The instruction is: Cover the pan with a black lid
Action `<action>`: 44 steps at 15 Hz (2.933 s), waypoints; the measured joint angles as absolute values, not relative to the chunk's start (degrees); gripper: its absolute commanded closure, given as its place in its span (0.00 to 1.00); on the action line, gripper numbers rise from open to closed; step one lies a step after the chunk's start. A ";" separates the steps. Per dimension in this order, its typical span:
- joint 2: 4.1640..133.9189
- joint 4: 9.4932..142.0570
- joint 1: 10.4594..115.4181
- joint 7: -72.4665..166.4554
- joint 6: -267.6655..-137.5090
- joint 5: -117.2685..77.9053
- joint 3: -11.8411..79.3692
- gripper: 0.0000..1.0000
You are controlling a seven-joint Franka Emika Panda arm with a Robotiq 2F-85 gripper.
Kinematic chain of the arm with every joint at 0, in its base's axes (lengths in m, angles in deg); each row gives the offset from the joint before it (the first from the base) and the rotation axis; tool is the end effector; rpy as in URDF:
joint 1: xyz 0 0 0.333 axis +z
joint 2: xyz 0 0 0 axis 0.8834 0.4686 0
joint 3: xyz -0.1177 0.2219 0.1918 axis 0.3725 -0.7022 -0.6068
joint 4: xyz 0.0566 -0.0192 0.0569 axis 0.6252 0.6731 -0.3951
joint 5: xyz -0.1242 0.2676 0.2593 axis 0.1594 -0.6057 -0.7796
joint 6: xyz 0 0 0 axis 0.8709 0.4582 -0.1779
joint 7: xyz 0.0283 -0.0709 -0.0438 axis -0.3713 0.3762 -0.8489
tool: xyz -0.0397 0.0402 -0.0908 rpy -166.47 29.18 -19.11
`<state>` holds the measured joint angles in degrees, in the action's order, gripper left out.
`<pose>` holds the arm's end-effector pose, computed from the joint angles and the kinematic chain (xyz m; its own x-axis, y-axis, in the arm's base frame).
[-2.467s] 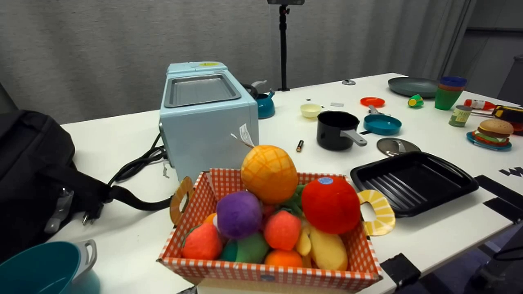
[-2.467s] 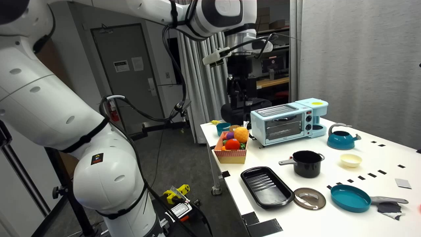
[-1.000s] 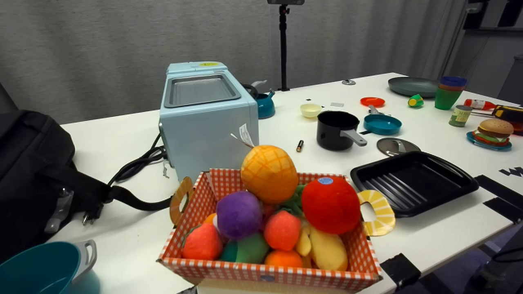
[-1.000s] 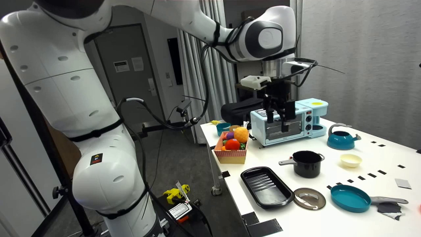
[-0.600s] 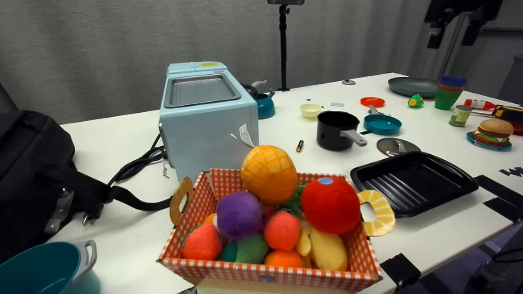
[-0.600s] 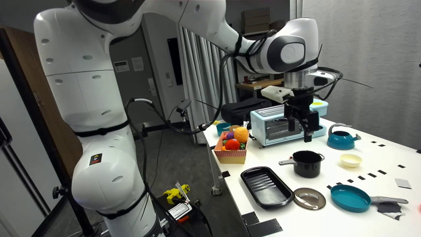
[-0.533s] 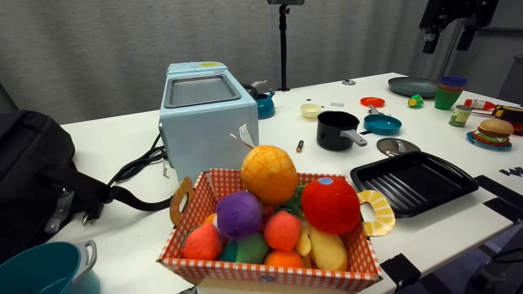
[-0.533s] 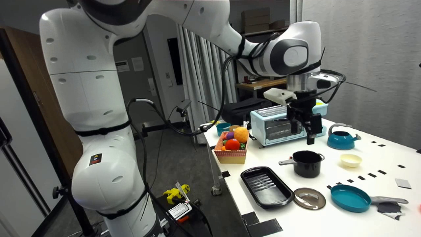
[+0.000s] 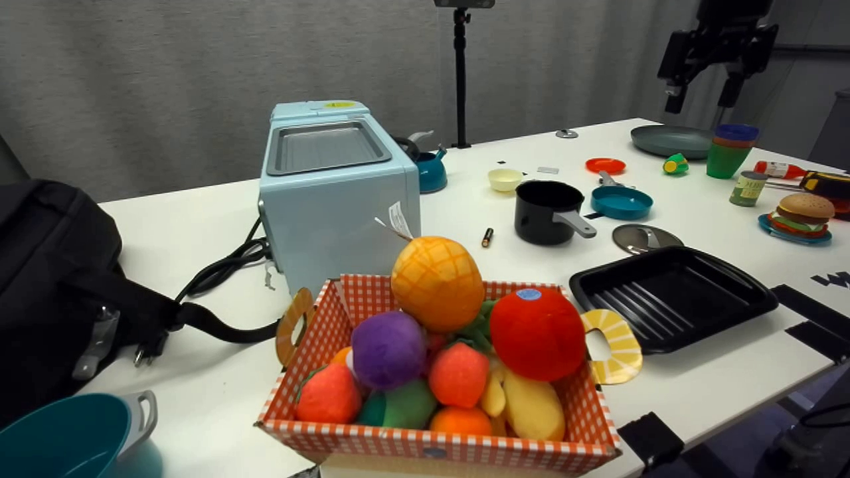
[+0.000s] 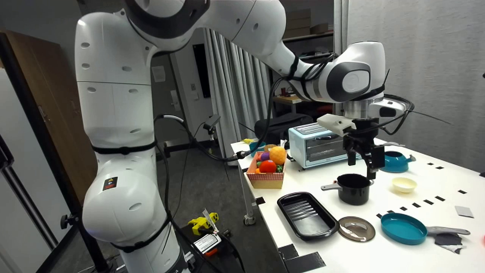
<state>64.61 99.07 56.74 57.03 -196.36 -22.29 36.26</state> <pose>0.5775 -0.1187 0.3498 0.8983 -0.4391 0.0184 -0.4394 -0.8980 0.0237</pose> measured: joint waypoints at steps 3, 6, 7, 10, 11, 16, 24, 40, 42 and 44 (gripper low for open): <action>64.61 98.92 56.74 57.06 -196.36 -22.29 36.26 0.00; 64.61 98.91 56.74 57.07 -196.36 -22.29 36.26 0.00; 64.61 98.91 56.74 57.07 -196.36 -22.29 36.26 0.00; 65.23 98.93 56.84 57.12 -196.31 -22.40 36.21 0.00; 65.80 98.92 56.93 57.22 -196.31 -22.40 36.18 0.00; 70.81 98.32 57.81 59.88 -197.57 -22.40 35.85 0.00; 81.07 95.73 59.41 66.57 -206.08 -22.49 36.13 0.00; 87.63 95.33 58.69 67.53 -210.70 -29.86 37.40 0.00; 88.40 95.26 58.69 67.53 -211.34 -29.86 37.64 0.00; 89.08 95.05 58.69 67.53 -211.81 -29.86 37.85 0.00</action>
